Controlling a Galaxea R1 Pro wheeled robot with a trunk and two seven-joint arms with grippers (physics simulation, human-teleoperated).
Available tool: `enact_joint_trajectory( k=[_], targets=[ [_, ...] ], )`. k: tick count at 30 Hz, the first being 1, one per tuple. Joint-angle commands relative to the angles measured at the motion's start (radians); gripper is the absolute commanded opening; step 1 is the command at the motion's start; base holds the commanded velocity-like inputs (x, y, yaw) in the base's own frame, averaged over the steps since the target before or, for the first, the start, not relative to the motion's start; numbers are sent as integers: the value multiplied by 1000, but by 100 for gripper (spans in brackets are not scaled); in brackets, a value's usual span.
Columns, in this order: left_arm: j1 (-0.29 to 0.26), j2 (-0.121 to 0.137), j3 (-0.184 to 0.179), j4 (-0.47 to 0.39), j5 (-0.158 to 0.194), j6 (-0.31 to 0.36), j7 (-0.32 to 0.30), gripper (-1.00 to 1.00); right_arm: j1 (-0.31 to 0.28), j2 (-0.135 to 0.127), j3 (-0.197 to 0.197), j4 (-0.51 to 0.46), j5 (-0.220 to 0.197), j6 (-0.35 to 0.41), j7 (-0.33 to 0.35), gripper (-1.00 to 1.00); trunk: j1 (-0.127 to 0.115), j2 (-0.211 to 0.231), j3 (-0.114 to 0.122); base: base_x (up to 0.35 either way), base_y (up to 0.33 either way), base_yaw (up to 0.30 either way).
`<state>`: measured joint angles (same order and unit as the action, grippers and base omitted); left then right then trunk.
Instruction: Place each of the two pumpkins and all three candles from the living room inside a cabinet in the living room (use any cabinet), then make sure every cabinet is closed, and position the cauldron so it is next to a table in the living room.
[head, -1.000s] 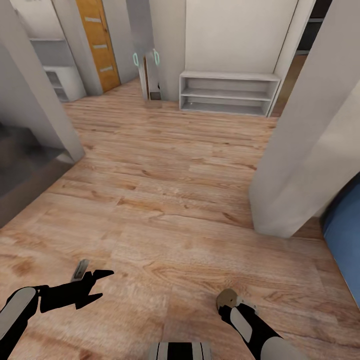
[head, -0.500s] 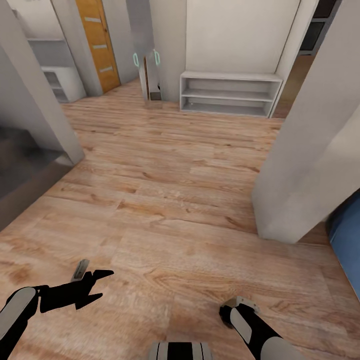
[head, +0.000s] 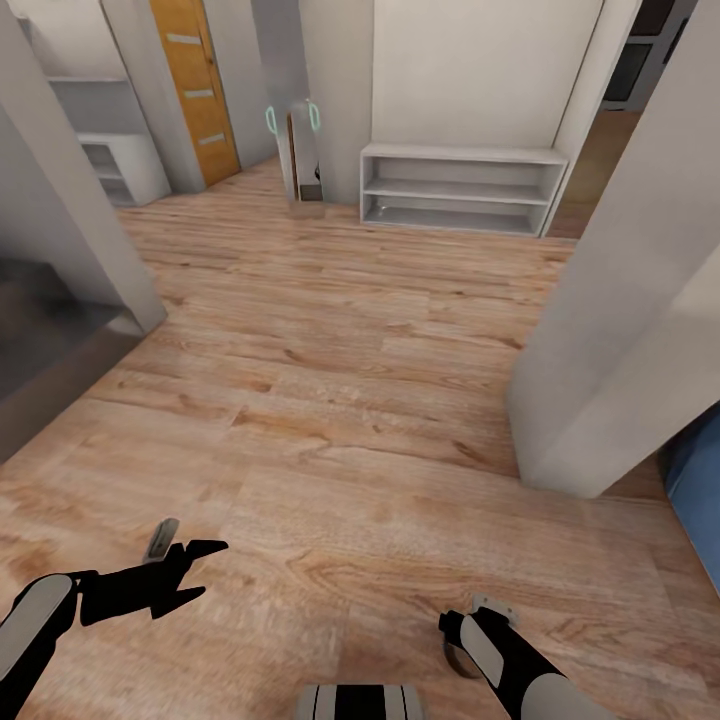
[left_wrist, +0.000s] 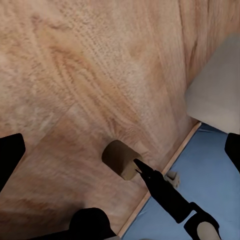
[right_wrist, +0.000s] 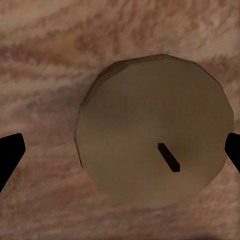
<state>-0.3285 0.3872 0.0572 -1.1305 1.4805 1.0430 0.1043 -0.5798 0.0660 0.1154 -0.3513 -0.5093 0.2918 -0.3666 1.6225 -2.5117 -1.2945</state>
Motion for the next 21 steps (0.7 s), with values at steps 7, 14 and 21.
enact_joint_trajectory(
  k=[7,14,21],
  targets=[
    [0,-1,0,0,-3,-1,0,100,0,0,0,0,0,1,0,100,0,0,0,3,0,0],
    [0,-2,0,0,-5,-1,1,100,0,0,0,0,0,0,0,100,0,0,0,0,-105,0],
    [0,-3,0,0,-5,-1,1,100,0,0,0,0,0,0,0,100,0,0,0,0,-10,0]
  ],
)
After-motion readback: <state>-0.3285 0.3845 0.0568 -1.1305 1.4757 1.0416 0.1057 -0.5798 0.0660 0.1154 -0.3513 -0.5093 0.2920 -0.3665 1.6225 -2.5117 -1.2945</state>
